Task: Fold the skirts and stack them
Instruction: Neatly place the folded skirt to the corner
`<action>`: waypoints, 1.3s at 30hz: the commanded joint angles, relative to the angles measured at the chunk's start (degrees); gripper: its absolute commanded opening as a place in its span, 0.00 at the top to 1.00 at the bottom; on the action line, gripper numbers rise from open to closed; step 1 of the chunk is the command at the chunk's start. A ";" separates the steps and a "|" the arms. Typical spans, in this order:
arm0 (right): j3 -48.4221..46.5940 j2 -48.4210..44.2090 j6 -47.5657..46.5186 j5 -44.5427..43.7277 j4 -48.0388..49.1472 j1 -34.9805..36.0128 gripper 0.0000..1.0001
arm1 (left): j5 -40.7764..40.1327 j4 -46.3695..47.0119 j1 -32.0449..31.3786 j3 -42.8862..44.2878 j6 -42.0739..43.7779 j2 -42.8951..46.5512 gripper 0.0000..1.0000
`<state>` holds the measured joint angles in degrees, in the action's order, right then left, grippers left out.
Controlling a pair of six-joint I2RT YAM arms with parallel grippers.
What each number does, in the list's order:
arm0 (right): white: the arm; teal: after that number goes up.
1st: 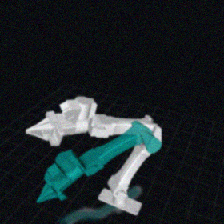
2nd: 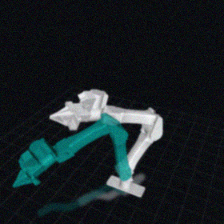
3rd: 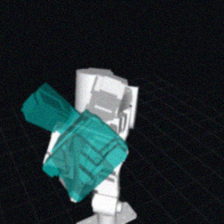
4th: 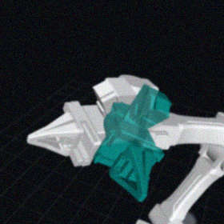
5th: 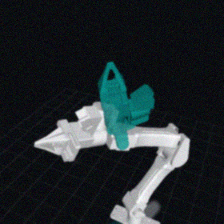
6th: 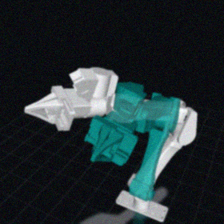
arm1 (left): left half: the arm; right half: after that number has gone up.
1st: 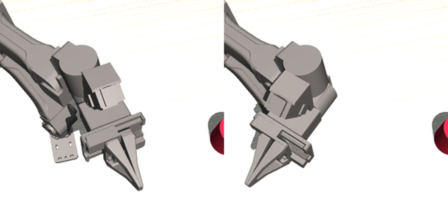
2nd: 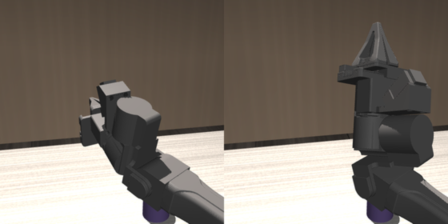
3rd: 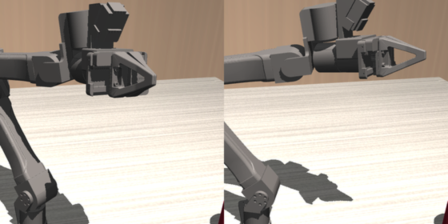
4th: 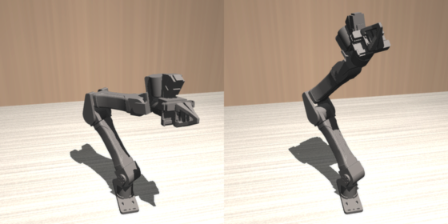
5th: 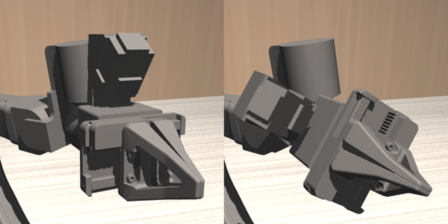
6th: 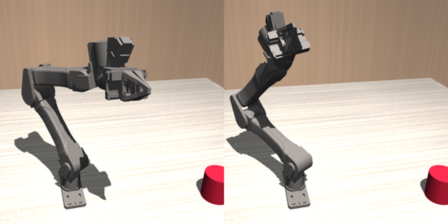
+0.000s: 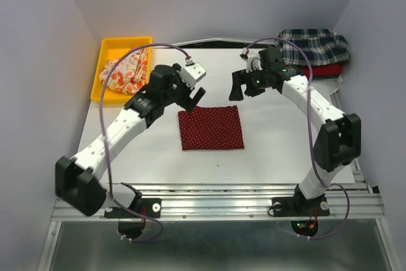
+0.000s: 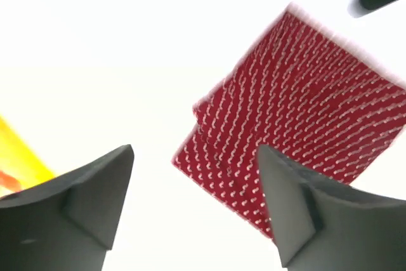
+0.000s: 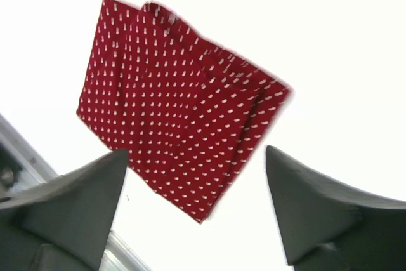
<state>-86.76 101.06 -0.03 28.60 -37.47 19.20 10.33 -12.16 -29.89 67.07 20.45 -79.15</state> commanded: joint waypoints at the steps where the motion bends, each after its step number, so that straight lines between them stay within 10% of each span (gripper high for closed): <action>1: -0.26 -9.55 4.13 -16.41 2.48 -0.13 0.00 | 1.54 6.70 -1.14 -3.68 6.02 15.31 0.01; 8: 2.81 -12.98 6.01 -17.37 -3.13 -1.18 0.00 | 6.38 -3.20 -2.53 -0.10 11.18 14.39 0.02; 22: 29.62 -22.39 20.86 3.56 3.89 -11.64 0.00 | -19.82 5.40 -37.07 -14.60 23.41 0.62 0.30; 30: 35.26 -19.59 24.02 9.63 9.17 -12.78 0.00 | -18.07 8.64 -38.75 -7.05 21.48 -12.15 0.57; 39: 33.94 -13.88 25.26 13.85 9.61 -13.31 0.01 | -16.31 10.32 -38.84 -4.75 20.51 -19.89 0.57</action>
<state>-51.68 86.02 24.12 38.96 -30.72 6.31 -6.92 -4.16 -68.49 60.49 41.56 -97.89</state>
